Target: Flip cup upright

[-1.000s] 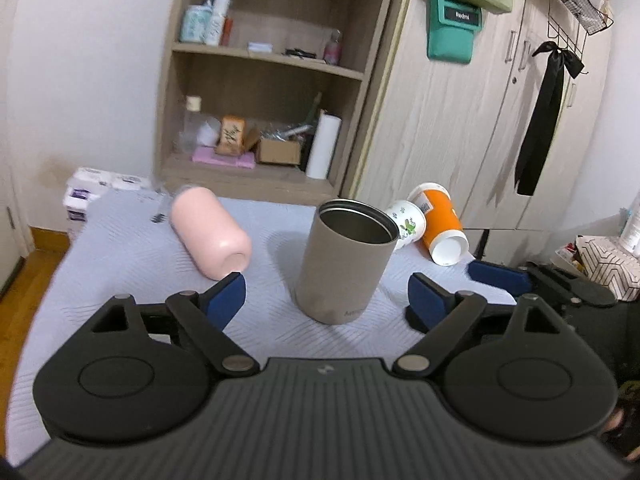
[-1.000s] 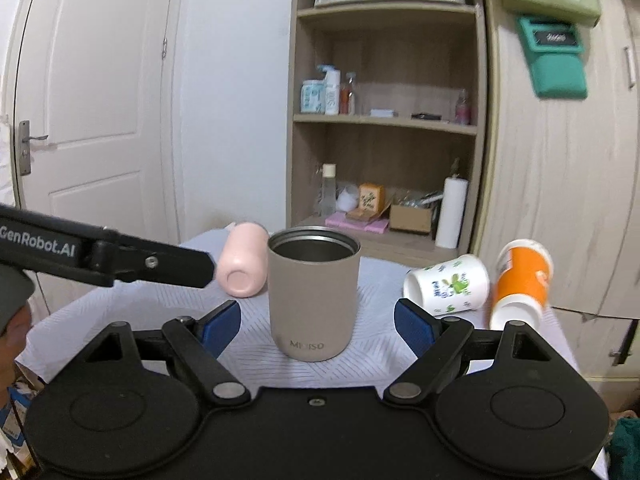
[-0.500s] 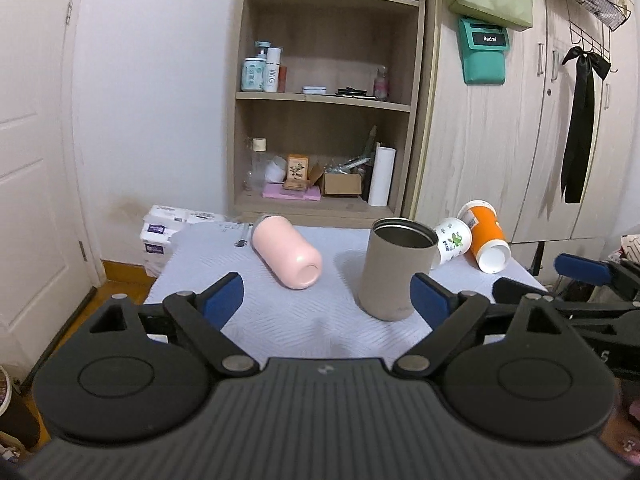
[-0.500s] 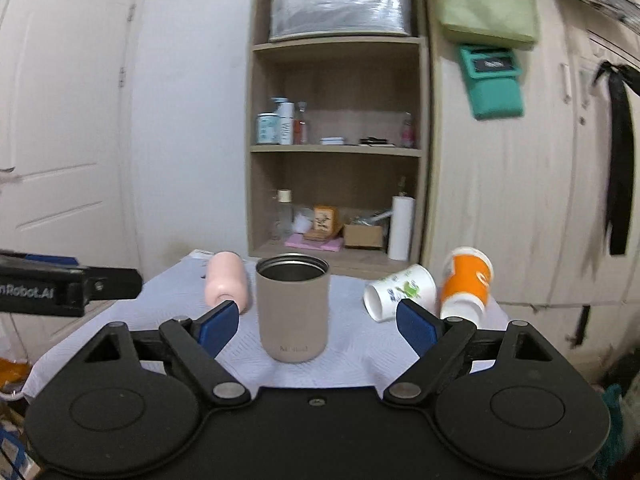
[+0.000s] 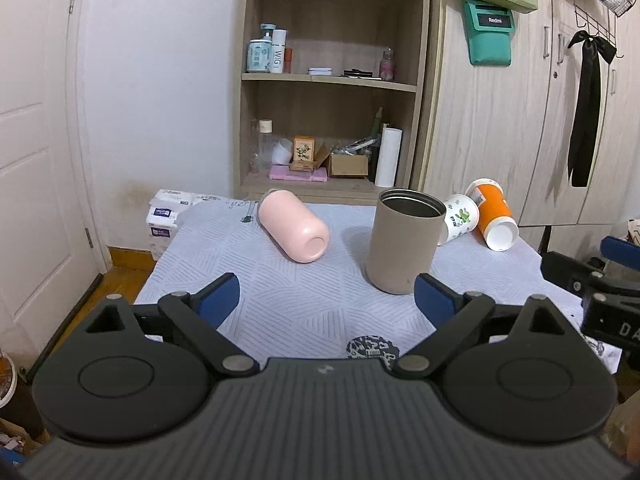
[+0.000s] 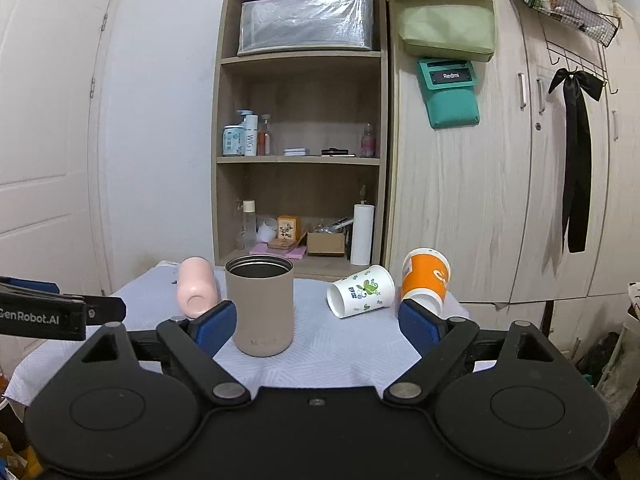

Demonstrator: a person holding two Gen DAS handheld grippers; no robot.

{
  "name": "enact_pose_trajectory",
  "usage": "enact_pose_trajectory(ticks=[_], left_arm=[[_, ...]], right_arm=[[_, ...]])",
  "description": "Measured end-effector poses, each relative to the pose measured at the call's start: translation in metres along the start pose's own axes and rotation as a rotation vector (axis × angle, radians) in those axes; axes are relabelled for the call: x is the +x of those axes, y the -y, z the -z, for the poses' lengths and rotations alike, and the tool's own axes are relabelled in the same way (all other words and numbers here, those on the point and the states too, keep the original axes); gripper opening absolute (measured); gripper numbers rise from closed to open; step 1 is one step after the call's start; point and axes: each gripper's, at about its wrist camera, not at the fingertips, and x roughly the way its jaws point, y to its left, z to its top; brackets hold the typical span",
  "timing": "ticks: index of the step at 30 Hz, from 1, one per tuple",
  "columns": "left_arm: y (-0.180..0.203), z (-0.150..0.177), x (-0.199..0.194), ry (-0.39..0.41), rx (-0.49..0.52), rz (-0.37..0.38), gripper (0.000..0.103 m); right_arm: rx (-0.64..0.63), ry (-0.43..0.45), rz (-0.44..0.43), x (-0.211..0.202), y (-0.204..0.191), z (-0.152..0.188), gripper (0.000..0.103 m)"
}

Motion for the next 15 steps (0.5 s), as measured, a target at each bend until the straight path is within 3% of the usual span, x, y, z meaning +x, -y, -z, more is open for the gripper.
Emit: enact_pose_trajectory(ticks=[3, 15], left_arm=[[0.0007, 0.001, 0.0005, 0.006, 0.013, -0.025, 0.102], [-0.0036, 0.0037, 0.006, -0.048, 0.004, -0.033, 0.103]], right_arm=[[-0.017, 0.009, 0.015, -0.0036, -0.0008, 0.0018, 0.103], [-0.005, -0.022, 0.047, -0.0012, -0.0002, 0.0054, 0.103]])
